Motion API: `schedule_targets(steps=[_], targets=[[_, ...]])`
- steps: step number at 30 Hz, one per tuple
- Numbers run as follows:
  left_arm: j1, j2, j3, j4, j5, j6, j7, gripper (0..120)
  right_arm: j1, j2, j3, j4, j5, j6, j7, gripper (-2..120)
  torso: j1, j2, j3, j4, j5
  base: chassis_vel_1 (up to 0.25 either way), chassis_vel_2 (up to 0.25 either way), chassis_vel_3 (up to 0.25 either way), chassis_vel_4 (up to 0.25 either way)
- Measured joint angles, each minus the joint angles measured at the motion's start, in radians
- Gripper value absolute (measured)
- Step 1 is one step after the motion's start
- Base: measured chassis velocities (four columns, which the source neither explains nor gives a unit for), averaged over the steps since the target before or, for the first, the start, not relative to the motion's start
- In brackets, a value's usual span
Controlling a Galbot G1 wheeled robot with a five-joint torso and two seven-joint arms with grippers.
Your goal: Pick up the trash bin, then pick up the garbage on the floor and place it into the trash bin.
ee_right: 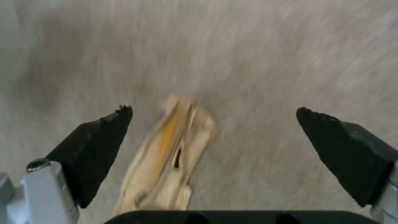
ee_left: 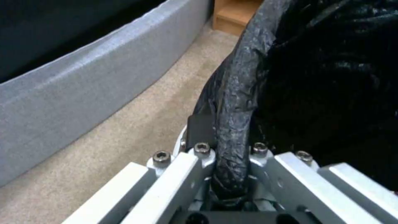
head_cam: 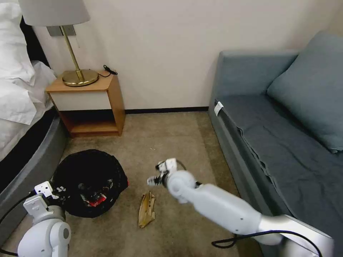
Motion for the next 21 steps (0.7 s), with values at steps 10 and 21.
schedule_targets(steps=[10, 21], targets=[[-0.002, -0.002, 0.002, 0.014, 0.006, -0.006, 0.001, 2, -0.009, 0.074, -0.097, -0.132, -0.056, 0.005, -0.049, 100, 0.000, 0.000, 0.000, 0.0000, 0.0000, 0.000, 0.000, 0.000, 0.000], [0.005, -0.006, 0.002, 0.008, 0.011, -0.010, 0.002, 2, -0.042, 0.142, -0.121, -0.274, -0.177, 0.042, -0.108, 100, 0.000, 0.000, 0.000, 0.0000, 0.0002, 0.000, 0.000, 0.000, 0.000]])
